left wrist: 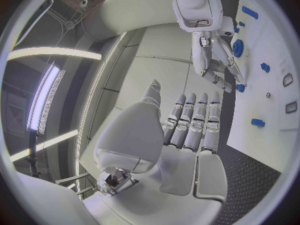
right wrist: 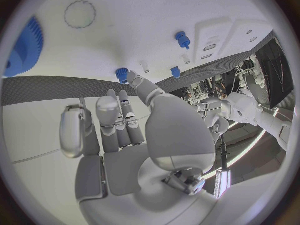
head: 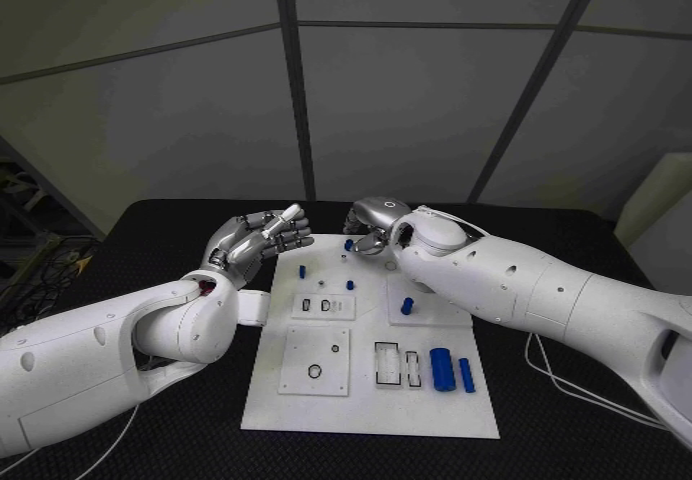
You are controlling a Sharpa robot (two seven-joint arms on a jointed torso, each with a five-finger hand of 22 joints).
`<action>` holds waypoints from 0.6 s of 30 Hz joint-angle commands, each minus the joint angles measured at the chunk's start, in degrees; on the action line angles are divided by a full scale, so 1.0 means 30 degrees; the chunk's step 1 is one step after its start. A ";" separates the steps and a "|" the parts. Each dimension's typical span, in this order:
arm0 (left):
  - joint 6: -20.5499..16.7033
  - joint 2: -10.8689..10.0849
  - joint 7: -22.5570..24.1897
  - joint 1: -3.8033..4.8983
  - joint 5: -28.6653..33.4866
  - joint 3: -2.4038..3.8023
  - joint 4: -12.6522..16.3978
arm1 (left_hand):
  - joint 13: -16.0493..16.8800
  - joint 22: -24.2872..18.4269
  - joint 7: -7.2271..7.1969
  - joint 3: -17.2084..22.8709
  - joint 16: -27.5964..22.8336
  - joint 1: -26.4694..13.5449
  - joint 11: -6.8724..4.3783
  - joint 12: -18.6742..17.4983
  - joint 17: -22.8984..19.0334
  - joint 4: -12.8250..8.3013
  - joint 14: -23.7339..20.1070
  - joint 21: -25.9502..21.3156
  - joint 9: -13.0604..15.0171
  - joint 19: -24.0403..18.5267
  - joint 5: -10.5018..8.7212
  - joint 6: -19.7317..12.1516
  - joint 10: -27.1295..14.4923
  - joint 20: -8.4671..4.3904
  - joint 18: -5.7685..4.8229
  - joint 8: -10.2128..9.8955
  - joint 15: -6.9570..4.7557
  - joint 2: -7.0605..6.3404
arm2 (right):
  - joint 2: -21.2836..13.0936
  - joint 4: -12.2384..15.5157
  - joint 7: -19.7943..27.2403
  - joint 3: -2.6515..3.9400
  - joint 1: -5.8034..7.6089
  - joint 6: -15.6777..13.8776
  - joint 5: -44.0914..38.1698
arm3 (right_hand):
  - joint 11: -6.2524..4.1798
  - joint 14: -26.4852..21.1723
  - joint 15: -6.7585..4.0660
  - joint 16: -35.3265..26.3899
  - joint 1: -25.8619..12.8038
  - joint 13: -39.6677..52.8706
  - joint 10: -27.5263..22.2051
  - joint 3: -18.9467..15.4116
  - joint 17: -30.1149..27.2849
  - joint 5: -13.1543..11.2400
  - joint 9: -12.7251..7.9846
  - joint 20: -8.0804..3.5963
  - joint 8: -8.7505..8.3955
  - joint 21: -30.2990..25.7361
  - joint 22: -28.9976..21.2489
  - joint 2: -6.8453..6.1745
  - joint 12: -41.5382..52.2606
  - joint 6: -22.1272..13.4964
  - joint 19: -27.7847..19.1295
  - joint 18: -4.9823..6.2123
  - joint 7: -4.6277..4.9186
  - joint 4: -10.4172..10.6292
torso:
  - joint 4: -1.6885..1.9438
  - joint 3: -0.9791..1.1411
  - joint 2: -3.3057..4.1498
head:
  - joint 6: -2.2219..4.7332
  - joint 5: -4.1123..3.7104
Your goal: Assemble the parts on the task board
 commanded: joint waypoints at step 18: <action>0.0725 -0.0474 -0.0032 0.0051 -0.0538 0.0015 -0.0133 | -0.0020 -0.0059 0.0752 -0.0044 -0.0126 -0.0016 0.0095 -0.0188 -0.0021 -0.0181 -0.0004 -0.0046 -0.0032 0.0073 0.0039 0.0000 -0.0001 -0.0035 -0.0389 -0.0127 0.0079 -0.0026 | -0.6737 0.5261 -0.1409 0.0007 0.0058 -0.0725 0.5155 | -0.1338 0.0334 -0.1021 0.1224 -0.1483 0.1650 0.6613 -0.2620 0.1373 -0.0669 0.0045 -0.0991 -0.0052 0.1010 0.2553 -0.1544 0.2322 -0.0382 0.1506 -0.0255 -0.0540 0.3602 | -0.0614 0.0297 -0.0318 | 0.0388 -0.0224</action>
